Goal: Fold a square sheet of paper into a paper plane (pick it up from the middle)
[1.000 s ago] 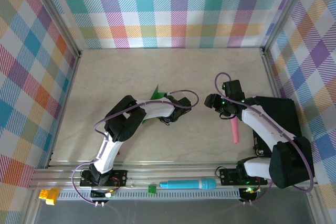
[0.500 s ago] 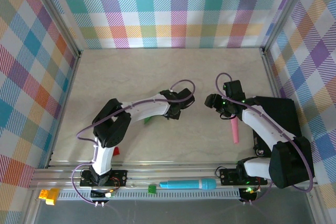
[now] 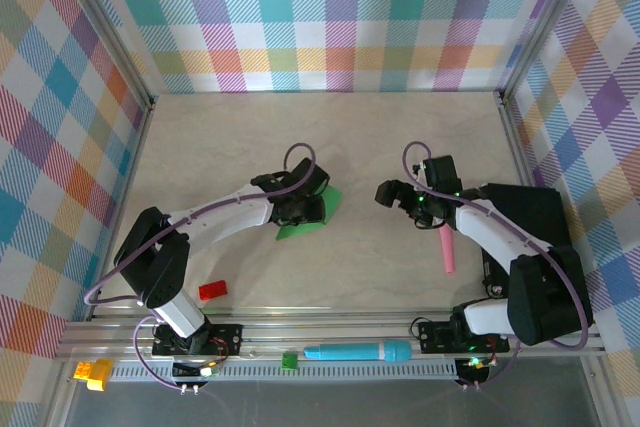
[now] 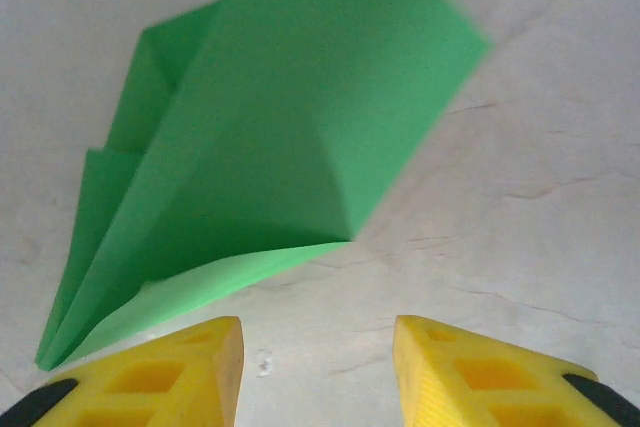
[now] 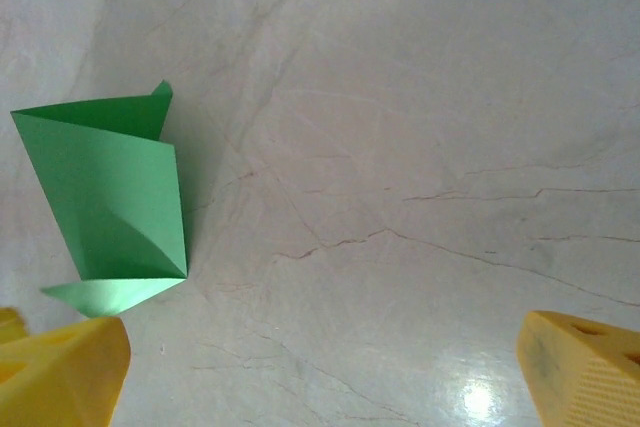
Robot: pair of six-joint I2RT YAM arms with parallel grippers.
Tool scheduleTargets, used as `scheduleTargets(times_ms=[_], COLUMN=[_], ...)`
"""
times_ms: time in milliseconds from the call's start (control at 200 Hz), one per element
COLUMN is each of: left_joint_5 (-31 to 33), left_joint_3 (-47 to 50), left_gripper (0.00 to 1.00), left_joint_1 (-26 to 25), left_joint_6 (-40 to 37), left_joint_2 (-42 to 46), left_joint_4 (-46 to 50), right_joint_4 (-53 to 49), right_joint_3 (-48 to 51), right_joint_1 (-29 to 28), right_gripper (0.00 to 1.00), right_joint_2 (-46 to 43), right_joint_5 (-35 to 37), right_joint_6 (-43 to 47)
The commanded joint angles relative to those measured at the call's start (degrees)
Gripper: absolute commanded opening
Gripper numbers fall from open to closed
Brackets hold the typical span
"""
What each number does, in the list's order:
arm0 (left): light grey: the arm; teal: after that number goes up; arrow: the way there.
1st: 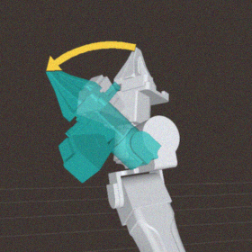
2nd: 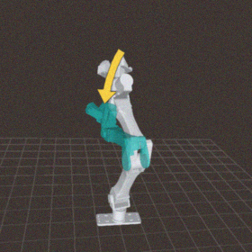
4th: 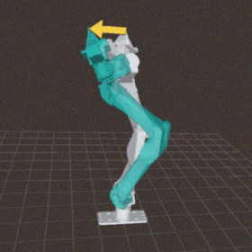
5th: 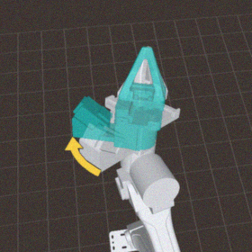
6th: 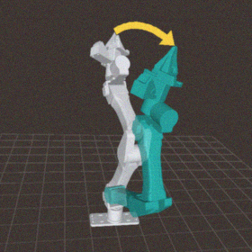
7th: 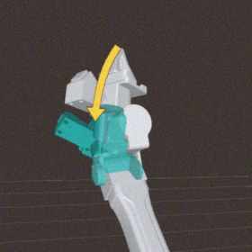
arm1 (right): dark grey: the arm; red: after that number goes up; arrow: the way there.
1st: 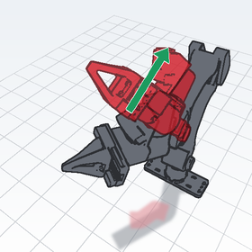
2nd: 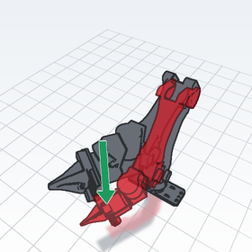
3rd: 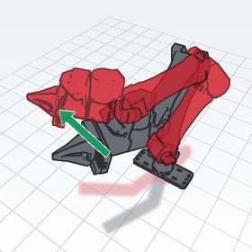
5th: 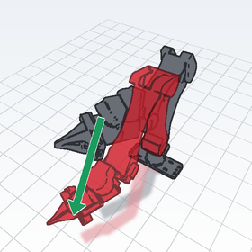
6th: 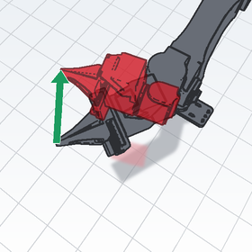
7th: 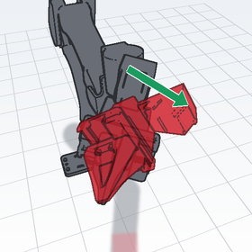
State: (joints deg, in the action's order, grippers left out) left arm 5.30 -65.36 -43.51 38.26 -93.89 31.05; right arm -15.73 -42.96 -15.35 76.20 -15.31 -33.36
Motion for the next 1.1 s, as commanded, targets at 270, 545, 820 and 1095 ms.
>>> scheduleTargets(times_ms=[270,545,820,1095], left_joint_5=[-6.32,-7.75,-12.09,-26.56], left_joint_3=[4.32,3.75,6.08,8.49], left_gripper=[0.44,0.43,0.43,0.40], left_joint_1=[6.88,10.60,11.95,8.94], left_joint_6=[1.12,-1.11,0.88,9.42], left_joint_2=[-2.92,-7.68,-10.10,-13.07], left_joint_4=[-9.79,-12.94,-17.22,-27.08], right_joint_4=[6.12,3.51,4.03,8.77], right_joint_3=[0.26,-0.84,-0.78,2.41], right_joint_1=[0.23,0.24,0.24,-0.07], right_gripper=[0.99,0.96,0.84,0.77], right_joint_2=[2.69,3.85,6.98,6.69], right_joint_5=[-5.76,-5.83,-10.61,-13.71], right_joint_6=[-1.75,-3.28,-5.86,-12.84])
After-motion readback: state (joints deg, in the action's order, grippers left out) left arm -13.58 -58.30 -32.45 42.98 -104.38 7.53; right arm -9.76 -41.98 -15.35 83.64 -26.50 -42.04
